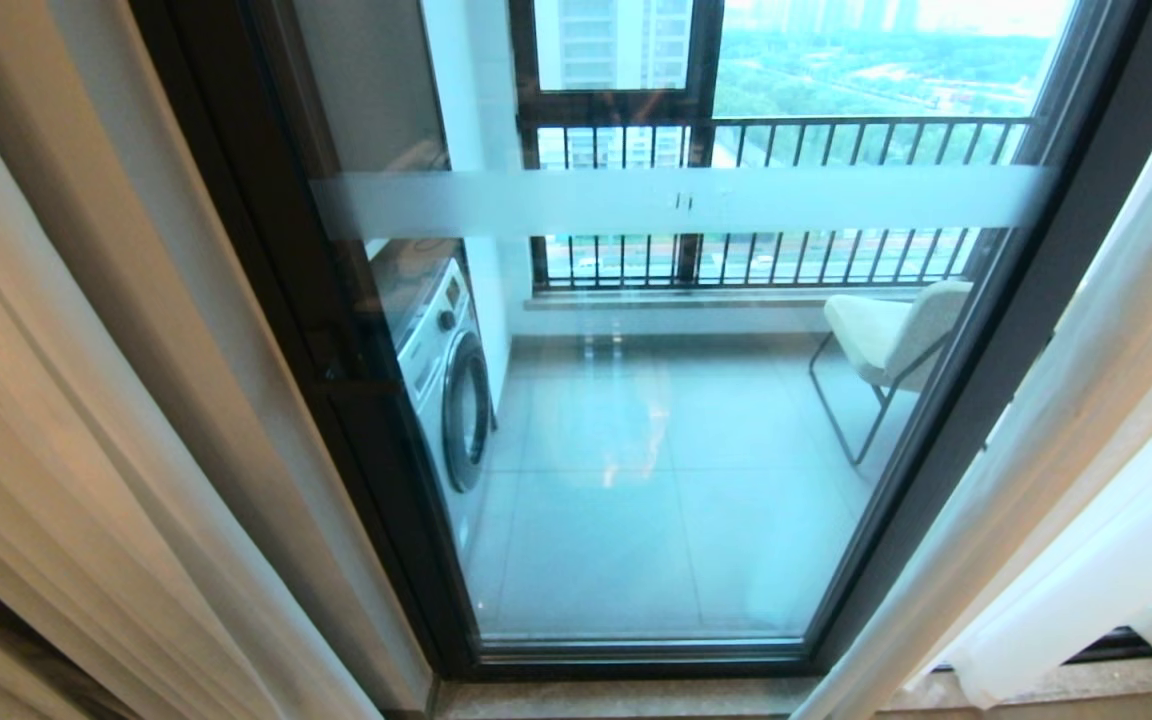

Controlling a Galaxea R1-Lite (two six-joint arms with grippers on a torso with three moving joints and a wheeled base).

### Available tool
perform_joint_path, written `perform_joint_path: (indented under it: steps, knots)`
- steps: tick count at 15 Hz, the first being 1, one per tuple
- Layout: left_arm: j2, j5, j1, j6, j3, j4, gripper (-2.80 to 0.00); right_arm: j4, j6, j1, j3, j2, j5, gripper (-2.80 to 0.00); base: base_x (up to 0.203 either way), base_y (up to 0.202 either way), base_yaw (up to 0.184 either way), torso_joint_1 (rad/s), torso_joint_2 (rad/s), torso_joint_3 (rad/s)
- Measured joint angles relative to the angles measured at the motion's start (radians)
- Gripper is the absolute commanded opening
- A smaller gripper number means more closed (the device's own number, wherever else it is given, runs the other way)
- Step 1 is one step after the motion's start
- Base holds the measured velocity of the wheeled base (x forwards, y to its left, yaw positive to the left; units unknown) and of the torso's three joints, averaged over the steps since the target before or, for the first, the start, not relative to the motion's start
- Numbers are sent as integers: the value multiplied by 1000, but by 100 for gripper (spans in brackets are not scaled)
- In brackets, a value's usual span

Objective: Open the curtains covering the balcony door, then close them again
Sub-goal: Close the inner curtains on both sides

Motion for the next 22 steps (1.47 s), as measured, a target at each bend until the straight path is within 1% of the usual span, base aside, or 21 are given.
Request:
perform_joint_path:
  steps: [2, 8, 9, 11, 12, 14, 16, 22]
  knots:
    - [0, -11, 0, -5, 1, -3, -280, 0, -1, 0, 0, 0, 0, -280, 0, 0, 0, 0, 0, 0]
    - [0, -5, 1, 1, 2, -4, -280, 0, -1, 0, 0, 0, 0, -280, 0, 0, 0, 0, 0, 0]
    - [0, -5, 1, 6, 2, -6, -280, 0, 0, 0, 0, 0, 0, -280, 0, 0, 0, 0, 0, 0]
    - [0, -19, 0, 53, 3, -12, -280, 0, -1, 0, 0, 0, 0, -280, 0, 0, 0, 0, 0, 0]
    - [0, -27, 0, 65, 3, -13, -280, 0, -1, 0, 0, 0, 0, -280, 0, 0, 0, 0, 0, 0]
    - [0, -29, 1, 73, 2, -13, -280, 0, 0, 0, 0, 0, 0, -280, 0, 0, 0, 0, 0, 0]
    - [0, -32, 1, 95, 2, -13, -280, 0, -1, 0, 0, 0, 0, -280, 0, 0, 0, 0, 0, 0]
    - [0, -29, 1, 101, -10, -9, -280, 0, 0, 0, 0, 0, 0, -280, 0, 0, 0, 0, 0, 0]
